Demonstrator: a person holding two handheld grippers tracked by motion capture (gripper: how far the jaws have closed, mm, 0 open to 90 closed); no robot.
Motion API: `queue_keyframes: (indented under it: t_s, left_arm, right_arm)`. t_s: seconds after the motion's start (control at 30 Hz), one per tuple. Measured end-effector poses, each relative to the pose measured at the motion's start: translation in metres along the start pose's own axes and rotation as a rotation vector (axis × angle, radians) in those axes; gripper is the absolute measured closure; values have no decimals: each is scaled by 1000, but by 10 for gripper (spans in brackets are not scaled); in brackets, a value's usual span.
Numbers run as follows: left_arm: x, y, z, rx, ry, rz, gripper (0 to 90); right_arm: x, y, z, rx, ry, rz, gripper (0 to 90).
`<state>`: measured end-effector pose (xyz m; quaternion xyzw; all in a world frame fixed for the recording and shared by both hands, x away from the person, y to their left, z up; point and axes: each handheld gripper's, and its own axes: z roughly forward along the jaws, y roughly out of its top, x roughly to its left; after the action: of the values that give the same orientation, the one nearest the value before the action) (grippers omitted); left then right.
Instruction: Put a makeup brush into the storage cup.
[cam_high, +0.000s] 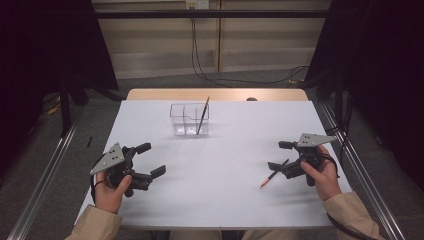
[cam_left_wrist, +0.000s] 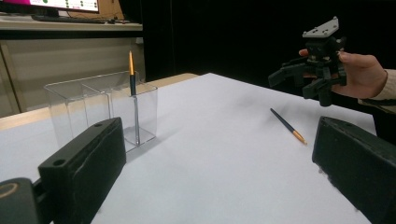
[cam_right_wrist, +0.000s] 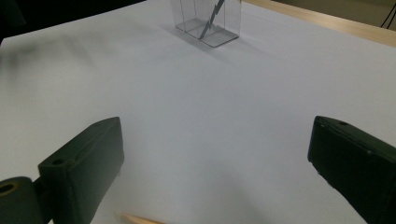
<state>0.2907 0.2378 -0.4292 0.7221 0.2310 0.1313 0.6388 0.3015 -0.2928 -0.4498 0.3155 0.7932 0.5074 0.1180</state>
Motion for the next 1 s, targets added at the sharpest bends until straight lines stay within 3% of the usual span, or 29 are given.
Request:
queue_keyframes:
  t_s: [0.47, 1.0]
  left_arm:
    - [0, -1, -1, 5, 1, -6, 28]
    - [0, -1, 1, 2, 1, -4, 28]
  right_arm:
    - [-9, 11, 7, 113, 27, -18, 33]
    - [-16, 11, 12, 322, 67, -42, 46]
